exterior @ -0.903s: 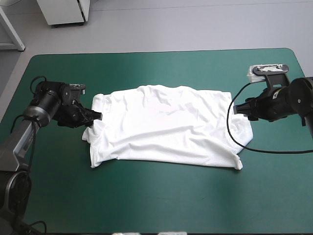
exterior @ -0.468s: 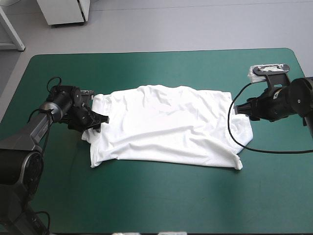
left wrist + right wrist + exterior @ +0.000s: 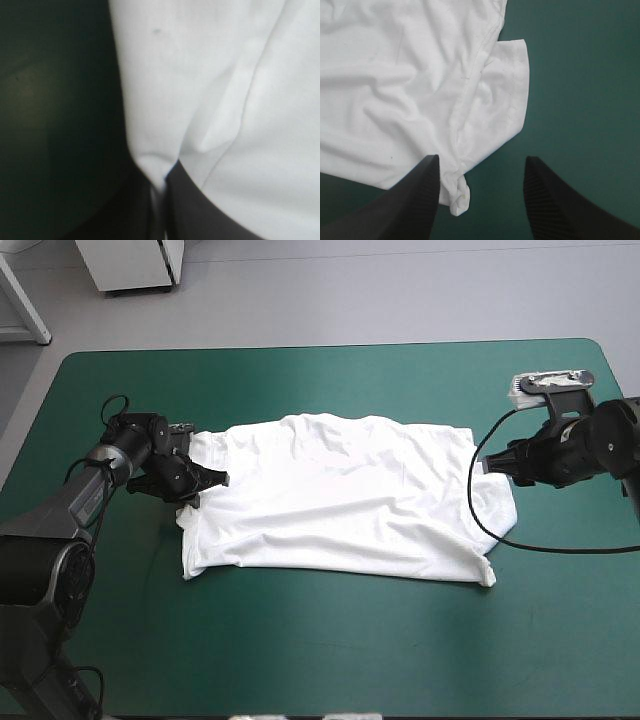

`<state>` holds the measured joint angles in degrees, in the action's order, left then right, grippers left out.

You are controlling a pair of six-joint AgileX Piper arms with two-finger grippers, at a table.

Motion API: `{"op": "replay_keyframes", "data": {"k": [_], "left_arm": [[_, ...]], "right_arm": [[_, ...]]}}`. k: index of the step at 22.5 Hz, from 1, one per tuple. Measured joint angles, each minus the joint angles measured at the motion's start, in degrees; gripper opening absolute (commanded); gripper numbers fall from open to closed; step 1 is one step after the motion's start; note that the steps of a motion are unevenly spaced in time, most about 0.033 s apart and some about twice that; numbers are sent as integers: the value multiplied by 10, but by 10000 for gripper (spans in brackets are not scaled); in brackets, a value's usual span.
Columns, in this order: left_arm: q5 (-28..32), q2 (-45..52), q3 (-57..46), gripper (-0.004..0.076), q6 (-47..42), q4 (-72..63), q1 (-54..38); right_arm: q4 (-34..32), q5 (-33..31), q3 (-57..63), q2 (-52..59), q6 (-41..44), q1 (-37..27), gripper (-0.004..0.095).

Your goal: Fold the cloth

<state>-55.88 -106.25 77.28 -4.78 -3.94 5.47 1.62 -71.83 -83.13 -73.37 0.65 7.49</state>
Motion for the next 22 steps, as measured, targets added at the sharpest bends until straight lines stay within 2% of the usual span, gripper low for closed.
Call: {"op": "replay_keyframes", "data": {"k": [8, 11, 16, 22], "left_arm": [[-1, 4, 29, -9, 5, 39, 27], [-2, 13, 78, -9, 7, 59, 75], [-1, 11, 92, -9, 8, 55, 144], [-10, -51, 96, -8, 14, 27, 172]], "right_arm": [[0, 0, 0, 0, 0, 0, 482], [0, 0, 0, 0, 4, 0, 481], [0, 0, 0, 0, 6, 0, 439], [0, 0, 0, 0, 11, 0, 427]]}}
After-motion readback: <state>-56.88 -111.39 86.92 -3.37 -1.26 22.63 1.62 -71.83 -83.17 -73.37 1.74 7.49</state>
